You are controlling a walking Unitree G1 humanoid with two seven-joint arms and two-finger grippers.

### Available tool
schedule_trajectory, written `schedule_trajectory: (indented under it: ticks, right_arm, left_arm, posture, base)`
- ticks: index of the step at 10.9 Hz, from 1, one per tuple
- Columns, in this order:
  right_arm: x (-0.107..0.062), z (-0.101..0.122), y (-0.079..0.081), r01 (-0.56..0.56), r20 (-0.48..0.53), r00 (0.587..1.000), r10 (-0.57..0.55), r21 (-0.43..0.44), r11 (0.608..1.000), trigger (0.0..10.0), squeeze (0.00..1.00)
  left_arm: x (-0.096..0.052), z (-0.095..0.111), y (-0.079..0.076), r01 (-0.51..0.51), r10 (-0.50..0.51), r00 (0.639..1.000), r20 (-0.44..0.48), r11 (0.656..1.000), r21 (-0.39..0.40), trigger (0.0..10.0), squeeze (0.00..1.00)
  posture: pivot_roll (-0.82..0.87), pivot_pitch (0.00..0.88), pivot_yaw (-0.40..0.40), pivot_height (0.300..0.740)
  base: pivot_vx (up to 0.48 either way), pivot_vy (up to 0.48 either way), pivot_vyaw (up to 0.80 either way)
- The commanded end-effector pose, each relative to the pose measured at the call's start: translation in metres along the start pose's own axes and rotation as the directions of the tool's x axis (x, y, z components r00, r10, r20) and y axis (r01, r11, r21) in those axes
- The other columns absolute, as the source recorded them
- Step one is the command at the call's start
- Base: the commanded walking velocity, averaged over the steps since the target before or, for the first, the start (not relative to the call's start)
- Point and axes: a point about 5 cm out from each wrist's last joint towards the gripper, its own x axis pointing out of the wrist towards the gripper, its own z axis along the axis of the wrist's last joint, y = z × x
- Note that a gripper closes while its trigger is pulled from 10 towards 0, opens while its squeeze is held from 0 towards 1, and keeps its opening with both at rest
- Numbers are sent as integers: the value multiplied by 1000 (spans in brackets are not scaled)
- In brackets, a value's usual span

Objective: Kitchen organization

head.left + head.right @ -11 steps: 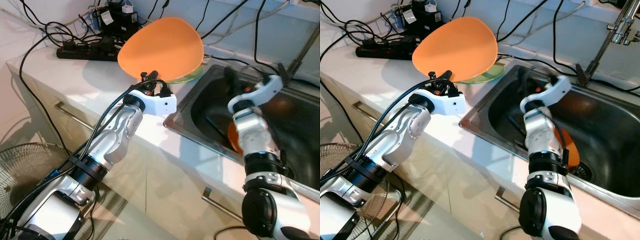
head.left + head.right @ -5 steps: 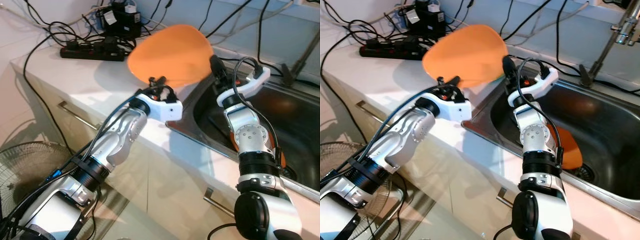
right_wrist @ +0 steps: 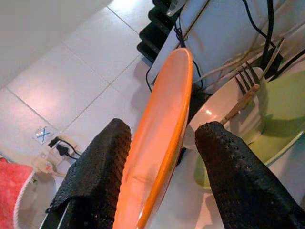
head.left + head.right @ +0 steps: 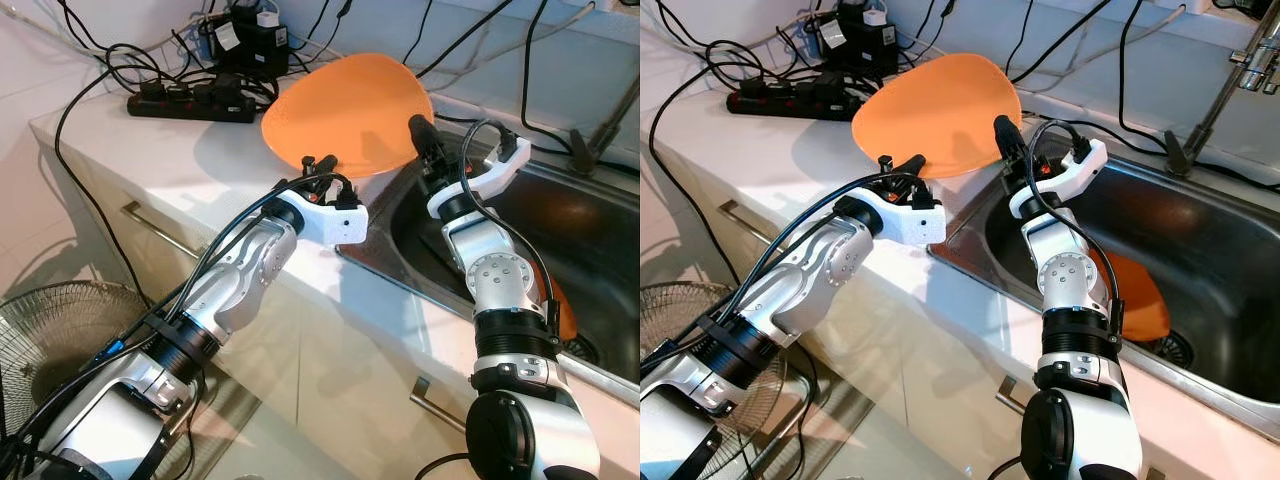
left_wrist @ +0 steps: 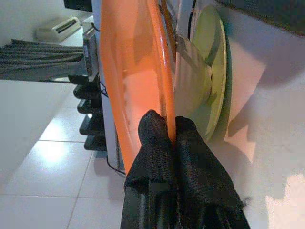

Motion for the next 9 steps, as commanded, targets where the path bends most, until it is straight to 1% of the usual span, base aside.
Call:
schedule_trajectory:
  ticks: [1,4,5,6,9]
  right_arm:
    - [0,0,5,-26,-2,1000,26,1,1000,10000,0]
    - [-1,-4,5,-24,-22,999,24,-2,1000,10000,0]
    - [-1,-5,5,-26,-23,999,26,0,1000,8824,0]
    - [-1,-6,6,-29,-24,999,29,0,1000,0,0]
    - [-2,-6,4,-25,-28,999,25,-5,1000,0,0]
  left_arm:
    - [4,8,18,-67,66,997,42,997,25,10000,0]
    - [5,9,19,-78,77,996,49,997,29,10000,0]
    - [5,8,19,-78,77,996,48,996,31,10000,0]
    - [5,8,20,-81,79,996,47,996,30,10000,0]
    - [5,6,20,-89,87,995,38,995,41,10000,0]
  posture:
    - [220,7,-19,740]
    - [220,9,-19,740]
    - [220,8,-18,740]
    - [221,8,-18,740]
    - [219,9,-18,740]
  base:
    - [0,0,0]
    - [0,0,0]
    - [0,0,0]
    - [0,0,0]
    - [0,0,0]
